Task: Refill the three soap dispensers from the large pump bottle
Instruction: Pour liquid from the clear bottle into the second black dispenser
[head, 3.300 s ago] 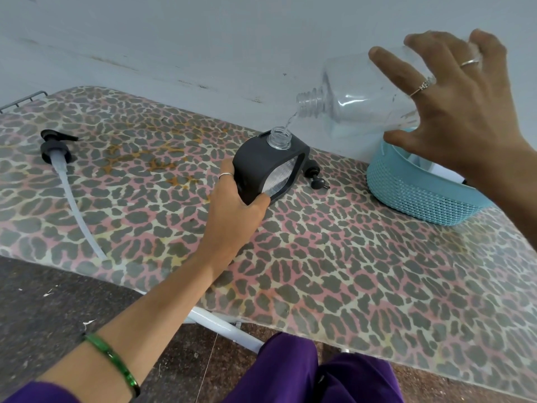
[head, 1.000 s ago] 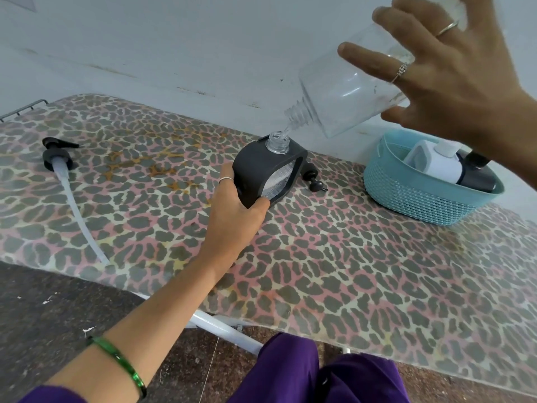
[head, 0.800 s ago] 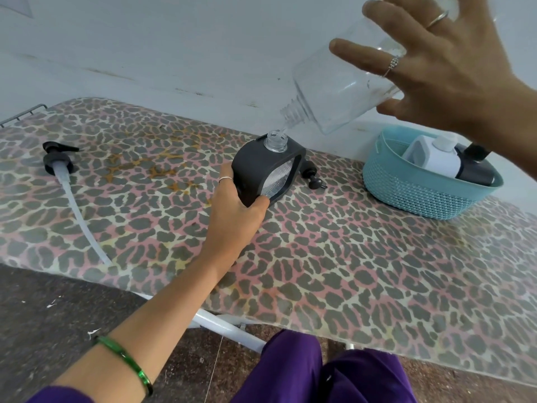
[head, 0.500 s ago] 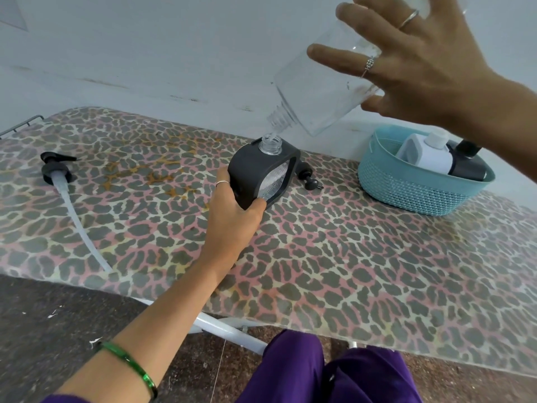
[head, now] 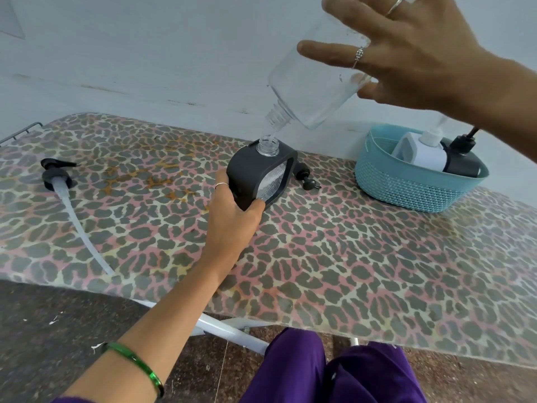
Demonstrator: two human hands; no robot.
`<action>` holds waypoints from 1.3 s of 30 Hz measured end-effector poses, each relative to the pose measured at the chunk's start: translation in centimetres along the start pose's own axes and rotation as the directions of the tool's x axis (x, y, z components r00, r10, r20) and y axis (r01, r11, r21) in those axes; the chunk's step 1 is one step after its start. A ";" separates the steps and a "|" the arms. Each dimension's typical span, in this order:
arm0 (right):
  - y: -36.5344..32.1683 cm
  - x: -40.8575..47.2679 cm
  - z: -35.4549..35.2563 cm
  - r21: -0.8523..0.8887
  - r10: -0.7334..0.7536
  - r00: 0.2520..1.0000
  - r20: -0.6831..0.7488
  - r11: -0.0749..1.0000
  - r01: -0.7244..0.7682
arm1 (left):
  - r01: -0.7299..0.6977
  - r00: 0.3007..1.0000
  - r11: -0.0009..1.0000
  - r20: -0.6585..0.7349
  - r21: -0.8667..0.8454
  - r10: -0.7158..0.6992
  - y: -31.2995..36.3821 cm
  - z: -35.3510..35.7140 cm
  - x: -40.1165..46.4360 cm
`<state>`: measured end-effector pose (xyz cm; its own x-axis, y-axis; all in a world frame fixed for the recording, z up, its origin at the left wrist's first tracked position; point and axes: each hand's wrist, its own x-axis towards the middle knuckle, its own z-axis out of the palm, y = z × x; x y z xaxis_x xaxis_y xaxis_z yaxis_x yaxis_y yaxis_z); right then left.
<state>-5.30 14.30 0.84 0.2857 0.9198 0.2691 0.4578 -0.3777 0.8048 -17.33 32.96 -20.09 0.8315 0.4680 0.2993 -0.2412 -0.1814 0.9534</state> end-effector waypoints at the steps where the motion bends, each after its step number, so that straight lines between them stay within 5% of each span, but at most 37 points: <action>1: 0.1 0.0 -0.1 0.006 0.000 1.000 0.001 1.000 0.000 | 0.002 1.000 1.000 -0.001 -0.001 -0.002 0.0 0.0 0.0; 39: 0.8 0.8 -1.4 -0.068 -0.115 0.992 -0.059 0.992 0.111 | 0.030 0.999 1.000 0.017 -0.003 -0.030 -0.1 0.0 0.0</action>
<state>-5.86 14.93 2.44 0.1809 0.9618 0.2057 0.4286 -0.2653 0.8637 -17.31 33.02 -20.21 0.8465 0.4586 0.2704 -0.2180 -0.1648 0.9619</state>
